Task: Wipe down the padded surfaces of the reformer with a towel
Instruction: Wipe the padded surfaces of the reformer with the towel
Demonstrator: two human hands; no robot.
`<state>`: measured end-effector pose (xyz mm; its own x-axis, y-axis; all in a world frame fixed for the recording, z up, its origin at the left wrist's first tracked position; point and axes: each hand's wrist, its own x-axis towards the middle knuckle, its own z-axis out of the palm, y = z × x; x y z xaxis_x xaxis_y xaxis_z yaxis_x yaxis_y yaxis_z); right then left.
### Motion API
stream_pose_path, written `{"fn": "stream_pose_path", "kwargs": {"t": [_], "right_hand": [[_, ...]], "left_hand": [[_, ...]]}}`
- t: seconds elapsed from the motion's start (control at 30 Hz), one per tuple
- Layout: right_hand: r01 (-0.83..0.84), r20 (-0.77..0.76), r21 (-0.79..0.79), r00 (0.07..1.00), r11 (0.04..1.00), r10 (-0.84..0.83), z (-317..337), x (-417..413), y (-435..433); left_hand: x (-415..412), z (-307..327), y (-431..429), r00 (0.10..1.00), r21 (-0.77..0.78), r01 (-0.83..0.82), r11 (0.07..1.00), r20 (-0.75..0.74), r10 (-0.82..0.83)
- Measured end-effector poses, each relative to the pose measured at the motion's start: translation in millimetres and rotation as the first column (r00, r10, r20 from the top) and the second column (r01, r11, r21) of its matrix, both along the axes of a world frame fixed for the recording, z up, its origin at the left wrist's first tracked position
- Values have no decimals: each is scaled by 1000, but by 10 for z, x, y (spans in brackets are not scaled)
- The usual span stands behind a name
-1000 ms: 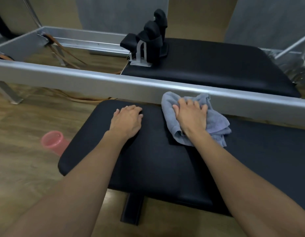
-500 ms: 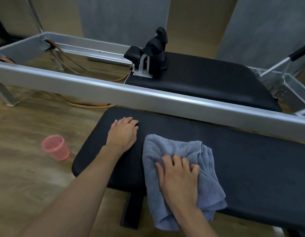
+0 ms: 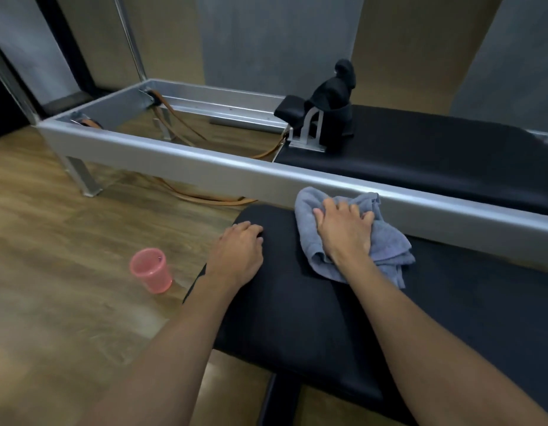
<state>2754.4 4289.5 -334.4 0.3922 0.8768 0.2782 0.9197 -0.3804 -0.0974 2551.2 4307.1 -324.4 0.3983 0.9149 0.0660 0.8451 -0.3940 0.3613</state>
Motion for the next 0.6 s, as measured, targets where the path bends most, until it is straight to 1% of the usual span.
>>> {"fn": "stream_pose_path", "kwargs": {"t": [0.13,0.27,0.4,0.5,0.6], "right_hand": [[-37,-12,28,999,999,37,26,-375,-540],[-74,8,87,997,994,73,52,-938,-1257],[-112,59,74,992,991,108,9,-1367,-1733],[-155,117,102,983,983,143,-21,-1389,-1718],[-193,108,102,977,976,182,35,-1295,-1353]], "left_hand": [[-78,138,-194,1000,-62,-5,998,-4,5],[-144,255,-321,999,-64,-15,998,32,17],[-193,300,-319,996,-113,-34,993,80,43],[-269,318,-166,969,-138,-102,985,211,130],[-347,270,45,930,-148,-155,977,311,194]]}}
